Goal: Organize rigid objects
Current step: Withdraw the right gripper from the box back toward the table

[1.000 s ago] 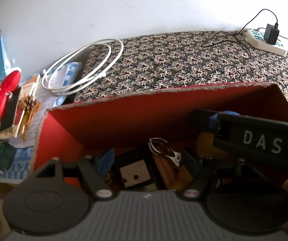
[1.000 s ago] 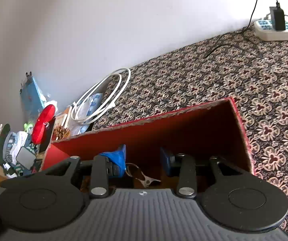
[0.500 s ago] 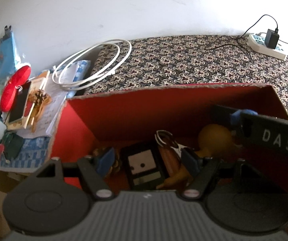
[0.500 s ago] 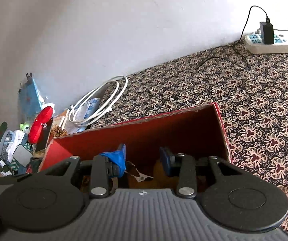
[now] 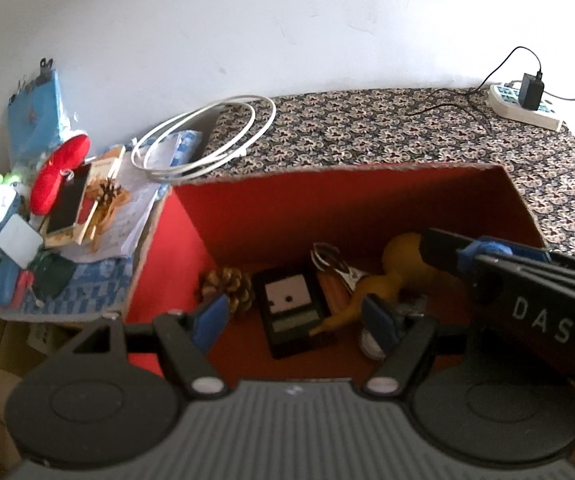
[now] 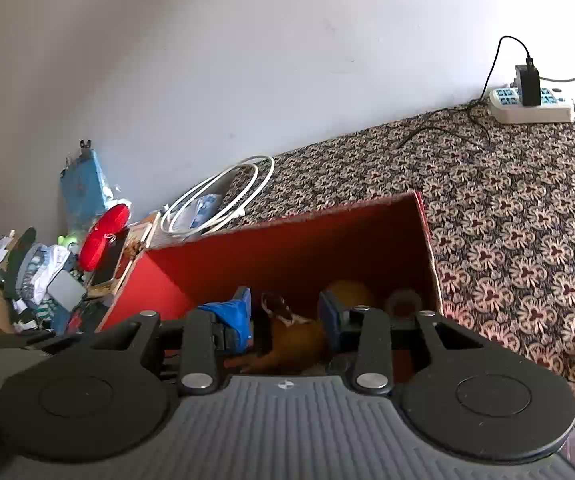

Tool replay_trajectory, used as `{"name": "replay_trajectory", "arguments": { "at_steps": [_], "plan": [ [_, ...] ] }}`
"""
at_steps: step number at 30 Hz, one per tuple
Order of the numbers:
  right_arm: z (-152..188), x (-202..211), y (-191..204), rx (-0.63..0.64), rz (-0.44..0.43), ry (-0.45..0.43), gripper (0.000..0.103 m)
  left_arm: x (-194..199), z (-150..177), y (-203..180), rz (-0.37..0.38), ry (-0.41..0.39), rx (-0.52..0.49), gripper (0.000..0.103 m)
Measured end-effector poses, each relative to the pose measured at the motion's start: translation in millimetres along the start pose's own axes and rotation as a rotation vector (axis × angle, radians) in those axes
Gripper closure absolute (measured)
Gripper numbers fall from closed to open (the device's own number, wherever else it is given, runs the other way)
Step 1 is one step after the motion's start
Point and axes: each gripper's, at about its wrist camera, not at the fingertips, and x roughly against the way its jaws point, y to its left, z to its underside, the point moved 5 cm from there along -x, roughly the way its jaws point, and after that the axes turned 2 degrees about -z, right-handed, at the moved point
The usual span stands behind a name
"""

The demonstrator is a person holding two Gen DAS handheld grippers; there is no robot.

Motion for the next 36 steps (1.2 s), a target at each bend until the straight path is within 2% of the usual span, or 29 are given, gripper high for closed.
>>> {"name": "replay_trajectory", "arguments": {
  "at_steps": [13, 21, 27, 32, 36],
  "plan": [
    [16.4, 45.9, -4.2, 0.03, -0.071, 0.011, 0.081, 40.8, 30.4, -19.8, -0.014, 0.017, 0.035, 0.026],
    [28.0, 69.6, -7.2, 0.084, -0.067, -0.015, 0.081, 61.4, 50.0, -35.9, -0.055, 0.018, 0.025, 0.026],
    [36.3, 80.7, -6.4, 0.085, -0.138, 0.006, 0.081, 70.2, 64.7, -42.9, -0.059, 0.031, 0.044, 0.026],
    [45.3, 90.9, -7.5, 0.14, -0.154, -0.013, 0.081, 76.9, 76.8, -50.1, -0.068, 0.036, 0.051, 0.026],
    [56.1, 98.2, -10.8, 0.158, -0.184, -0.015, 0.081, 79.2, 91.1, -57.6, -0.048, 0.05, 0.061, 0.026]
  ]
}}
